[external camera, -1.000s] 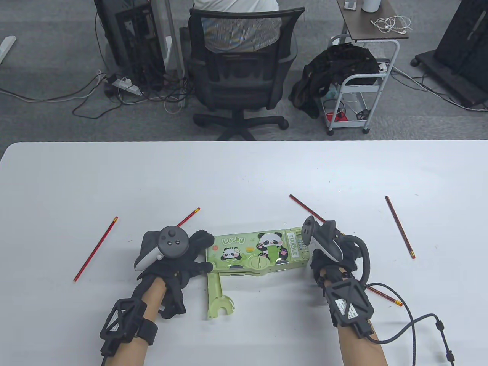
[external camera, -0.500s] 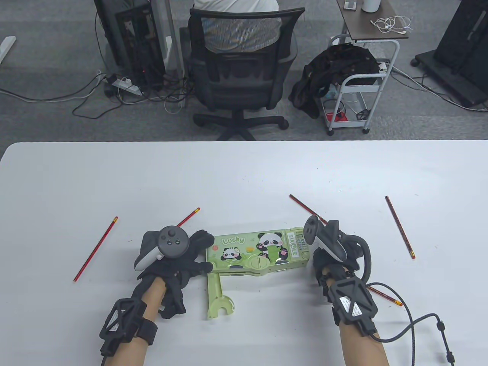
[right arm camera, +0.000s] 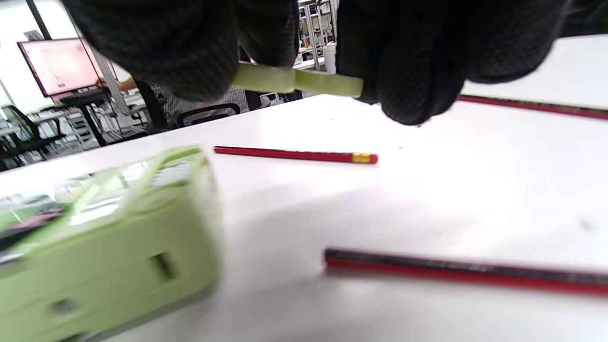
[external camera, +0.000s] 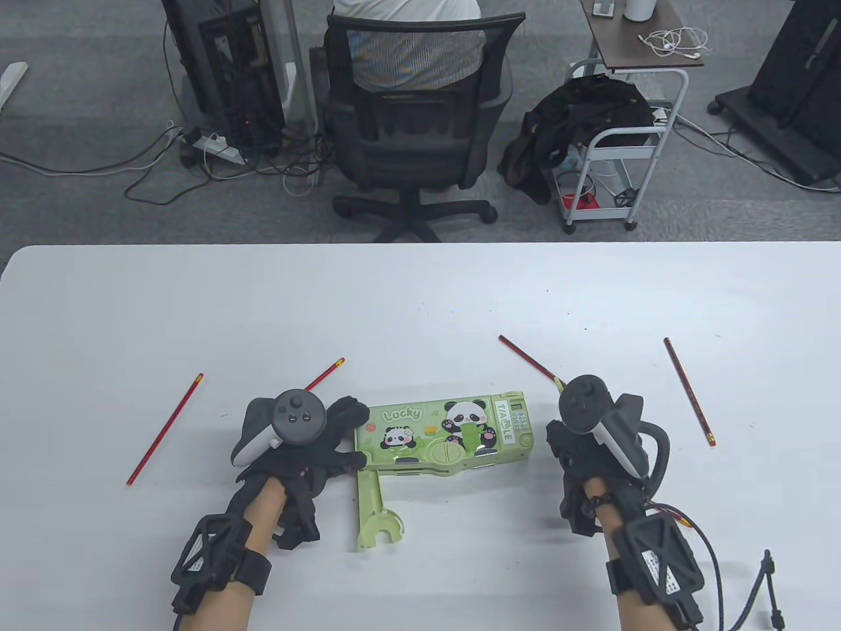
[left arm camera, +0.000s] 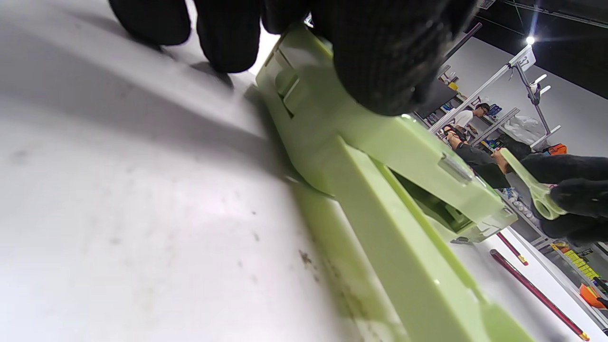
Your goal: Organize multifunction pencil case
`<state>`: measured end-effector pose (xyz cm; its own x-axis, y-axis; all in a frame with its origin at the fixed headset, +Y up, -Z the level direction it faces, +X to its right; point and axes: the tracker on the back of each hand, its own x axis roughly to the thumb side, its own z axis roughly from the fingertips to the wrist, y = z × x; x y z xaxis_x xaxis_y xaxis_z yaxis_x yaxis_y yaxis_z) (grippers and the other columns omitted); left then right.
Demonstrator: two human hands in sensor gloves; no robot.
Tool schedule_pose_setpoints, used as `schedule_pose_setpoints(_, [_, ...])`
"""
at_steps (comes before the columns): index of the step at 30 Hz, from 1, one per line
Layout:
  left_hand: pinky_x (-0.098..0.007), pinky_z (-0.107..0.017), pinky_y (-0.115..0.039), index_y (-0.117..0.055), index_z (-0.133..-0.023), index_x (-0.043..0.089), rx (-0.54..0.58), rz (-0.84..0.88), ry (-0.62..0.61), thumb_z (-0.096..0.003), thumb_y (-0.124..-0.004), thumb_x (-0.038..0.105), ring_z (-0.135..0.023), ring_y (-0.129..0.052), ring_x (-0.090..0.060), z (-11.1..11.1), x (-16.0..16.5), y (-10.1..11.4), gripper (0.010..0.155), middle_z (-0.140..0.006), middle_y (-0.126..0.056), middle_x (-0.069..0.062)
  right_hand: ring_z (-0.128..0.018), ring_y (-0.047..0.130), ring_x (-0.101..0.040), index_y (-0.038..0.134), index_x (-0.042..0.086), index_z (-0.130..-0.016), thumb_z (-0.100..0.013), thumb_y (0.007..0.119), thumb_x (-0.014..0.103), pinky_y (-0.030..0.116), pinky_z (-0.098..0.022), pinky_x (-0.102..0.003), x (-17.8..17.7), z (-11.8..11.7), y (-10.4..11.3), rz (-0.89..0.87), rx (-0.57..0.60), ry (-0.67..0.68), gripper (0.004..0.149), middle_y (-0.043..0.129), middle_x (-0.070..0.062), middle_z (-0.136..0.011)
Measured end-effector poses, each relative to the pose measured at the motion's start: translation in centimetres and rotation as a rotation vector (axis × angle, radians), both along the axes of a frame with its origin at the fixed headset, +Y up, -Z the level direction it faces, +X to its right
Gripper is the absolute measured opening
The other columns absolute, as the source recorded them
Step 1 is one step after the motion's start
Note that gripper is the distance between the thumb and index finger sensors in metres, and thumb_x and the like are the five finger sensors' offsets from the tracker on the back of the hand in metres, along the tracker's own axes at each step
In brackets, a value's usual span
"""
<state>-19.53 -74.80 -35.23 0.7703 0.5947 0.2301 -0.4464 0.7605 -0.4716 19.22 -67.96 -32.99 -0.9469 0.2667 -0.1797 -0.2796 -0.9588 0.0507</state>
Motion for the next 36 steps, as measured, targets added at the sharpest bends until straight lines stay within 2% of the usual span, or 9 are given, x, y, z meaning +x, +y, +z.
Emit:
schedule_pose_setpoints(3, [-0.065, -0.072, -0.059, -0.044, -0.113, 0.023, 0.0, 0.0, 0.0, -0.051, -0.085, 0.035, -0.109, -0.069, -0.04, 0.0, 0.0, 0.0, 0.075, -0.125, -0.039, -0.012, -0.068, 0.089, -0.056, 0.061, 0.009, -0.108, -0.051, 0.08, 0.043, 0.079, -0.052, -0.066, -1.3, 1.6, -0.1, -0.082, 0.014, 0.022, 0.069, 0.074, -0.043, -0.091])
schedule_pose_setpoints(9, [-0.065, -0.072, -0.058, -0.044, -0.113, 0.023, -0.001, 0.004, 0.0, -0.0511, -0.084, 0.035, -0.109, -0.069, -0.04, 0.0, 0.0, -0.1, 0.075, -0.125, -0.039, -0.013, -0.066, 0.091, -0.054, 0.062, 0.007, -0.108, -0.051, 0.08, 0.044, 0.081, -0.05, -0.065, -6.0, 4.8, 0.2, -0.158, -0.001, 0.115, 0.07, 0.075, -0.042, -0.089])
schedule_pose_setpoints(14, [-0.065, -0.072, -0.059, -0.045, -0.113, 0.023, -0.001, 0.007, 0.0, -0.051, -0.085, 0.035, -0.109, -0.069, -0.04, 0.0, 0.0, -0.1, 0.075, -0.125, -0.039, -0.013, -0.065, 0.092, -0.054, 0.063, 0.007, -0.108, -0.051, 0.079, 0.045, 0.082, -0.049, -0.064, -9.6, 6.4, 0.3, -0.132, 0.0, 0.197, 0.07, 0.077, -0.042, -0.089])
schedule_pose_setpoints(22, [-0.064, -0.072, -0.059, -0.045, -0.113, 0.023, -0.002, 0.006, 0.0, -0.051, -0.085, 0.035, -0.109, -0.069, -0.04, 0.0, -0.1, 0.0, 0.075, -0.125, -0.039, -0.012, -0.064, 0.093, -0.053, 0.063, 0.007, -0.107, -0.052, 0.078, 0.047, 0.083, -0.049, -0.063, -14.5, 8.0, -1.5, -0.119, -0.103, 0.34, 0.07, 0.078, -0.041, -0.088])
schedule_pose_setpoints(26, [-0.064, -0.072, -0.059, -0.045, -0.113, 0.024, -0.004, 0.008, 0.001, -0.051, -0.085, 0.035, -0.109, -0.069, -0.04, 0.0, -0.1, 0.0, 0.075, -0.125, -0.039, -0.012, -0.064, 0.093, -0.053, 0.063, 0.006, -0.107, -0.052, 0.077, 0.046, 0.083, -0.048, -0.063, -16.3, 8.3, -1.8, -0.138, -0.142, 0.38, 0.07, 0.078, -0.041, -0.087])
schedule_pose_setpoints(36, [-0.064, -0.072, -0.059, -0.044, -0.113, 0.023, -0.004, 0.006, 0.0, -0.0512, -0.085, 0.035, -0.109, -0.069, -0.04, 0.0, -0.1, 0.0, 0.075, -0.125, -0.039, -0.012, -0.062, 0.095, -0.052, 0.064, 0.005, -0.107, -0.053, 0.075, 0.048, 0.084, -0.047, -0.062, -20.2, 8.9, -2.7, -0.035, -0.209, 0.449, 0.069, 0.08, -0.041, -0.086])
